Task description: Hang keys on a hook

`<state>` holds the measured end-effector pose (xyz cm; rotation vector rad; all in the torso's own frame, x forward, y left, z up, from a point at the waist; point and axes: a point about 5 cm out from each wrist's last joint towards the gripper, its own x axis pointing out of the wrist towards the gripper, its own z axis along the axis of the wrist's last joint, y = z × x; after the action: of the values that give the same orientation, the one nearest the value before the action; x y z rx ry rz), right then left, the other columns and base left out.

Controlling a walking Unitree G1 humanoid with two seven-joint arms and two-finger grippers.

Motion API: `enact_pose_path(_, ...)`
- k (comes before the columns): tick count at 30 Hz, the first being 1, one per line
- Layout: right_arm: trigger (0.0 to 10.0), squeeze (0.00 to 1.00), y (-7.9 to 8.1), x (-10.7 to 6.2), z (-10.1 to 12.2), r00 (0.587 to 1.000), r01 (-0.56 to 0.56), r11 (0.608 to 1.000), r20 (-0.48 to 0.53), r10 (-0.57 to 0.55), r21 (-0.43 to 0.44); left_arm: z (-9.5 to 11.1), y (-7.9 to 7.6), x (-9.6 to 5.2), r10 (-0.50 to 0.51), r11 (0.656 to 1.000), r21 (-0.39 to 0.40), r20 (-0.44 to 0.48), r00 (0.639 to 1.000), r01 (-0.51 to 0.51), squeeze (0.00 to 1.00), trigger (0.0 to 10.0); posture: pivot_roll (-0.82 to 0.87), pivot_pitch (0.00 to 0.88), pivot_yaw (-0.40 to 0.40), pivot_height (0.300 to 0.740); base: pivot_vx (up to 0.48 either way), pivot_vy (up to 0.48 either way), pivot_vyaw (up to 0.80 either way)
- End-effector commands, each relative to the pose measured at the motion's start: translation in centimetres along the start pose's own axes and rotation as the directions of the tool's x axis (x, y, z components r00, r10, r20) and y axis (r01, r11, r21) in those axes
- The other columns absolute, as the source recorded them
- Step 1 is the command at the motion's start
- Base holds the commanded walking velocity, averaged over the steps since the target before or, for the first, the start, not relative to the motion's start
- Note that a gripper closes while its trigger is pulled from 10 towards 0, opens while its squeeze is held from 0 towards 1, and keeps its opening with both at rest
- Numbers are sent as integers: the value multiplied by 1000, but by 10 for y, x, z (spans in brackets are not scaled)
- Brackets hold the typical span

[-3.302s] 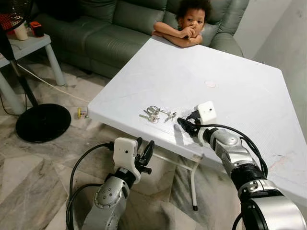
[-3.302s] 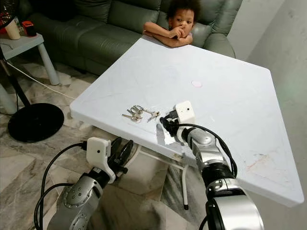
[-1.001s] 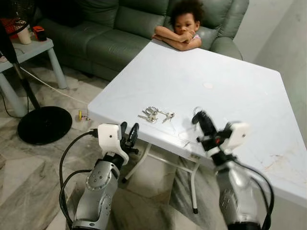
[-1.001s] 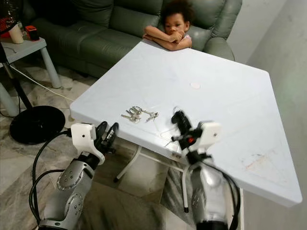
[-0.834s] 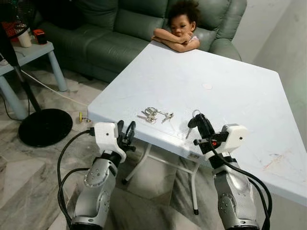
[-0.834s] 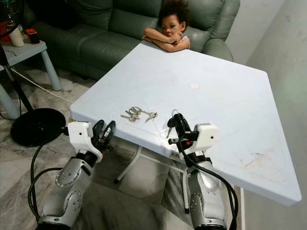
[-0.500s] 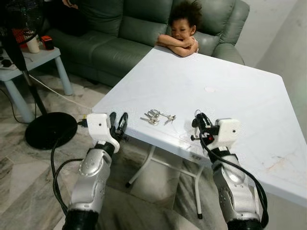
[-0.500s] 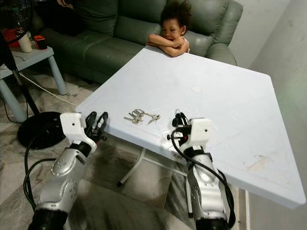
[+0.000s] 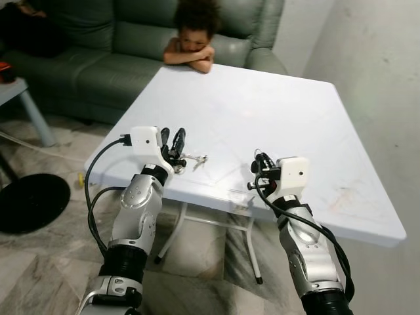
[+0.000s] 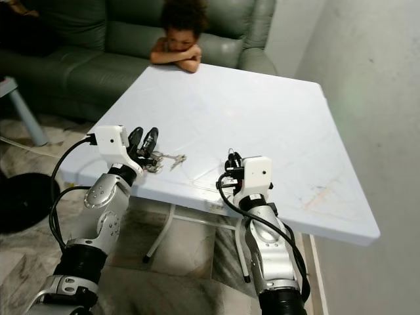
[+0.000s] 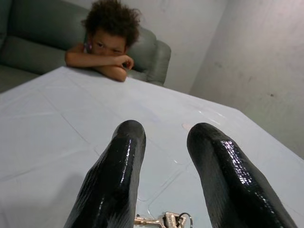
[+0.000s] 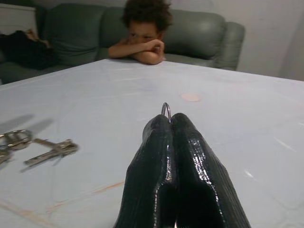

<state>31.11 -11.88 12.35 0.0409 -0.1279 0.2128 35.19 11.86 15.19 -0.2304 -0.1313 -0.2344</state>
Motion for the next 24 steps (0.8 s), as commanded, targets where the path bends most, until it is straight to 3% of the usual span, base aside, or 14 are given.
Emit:
enact_pose_path(1,10000,0,-3,3,3,1000,17,1000,14,-16,-19,0,-3,3,3,1000,1,7,1000,-3,0,10000,91,0,-52,740,0,0,-669)
enact_pose_path(8,10000,0,-3,7,4,999,37,999,23,-36,-28,0,-8,8,-5,1000,-10,2,1000,5,0,10000,83,0,-43,740,0,0,-659)
enact_pose_path(12,10000,0,-7,5,7,998,46,998,35,-45,-39,1,-5,3,-36,998,44,3,999,36,0,10000,74,0,-34,740,0,0,-650)
enact_pose_path(17,10000,0,-22,-5,5,997,78,995,27,-76,-68,-1,16,-11,-21,996,88,-4,1000,21,0,10000,69,0,-32,740,0,0,-644)
enact_pose_path(20,10000,0,-41,-13,-1,995,103,988,-1,-104,-112,-4,35,-22,6,992,125,-37,999,-1,0,10000,72,0,-30,740,0,0,-646)
enact_pose_path(24,10000,0,-50,-15,-1,992,125,985,-4,-126,-121,-3,42,-24,27,990,140,-38,999,-21,0,10000,75,0,-32,740,0,0,-644)
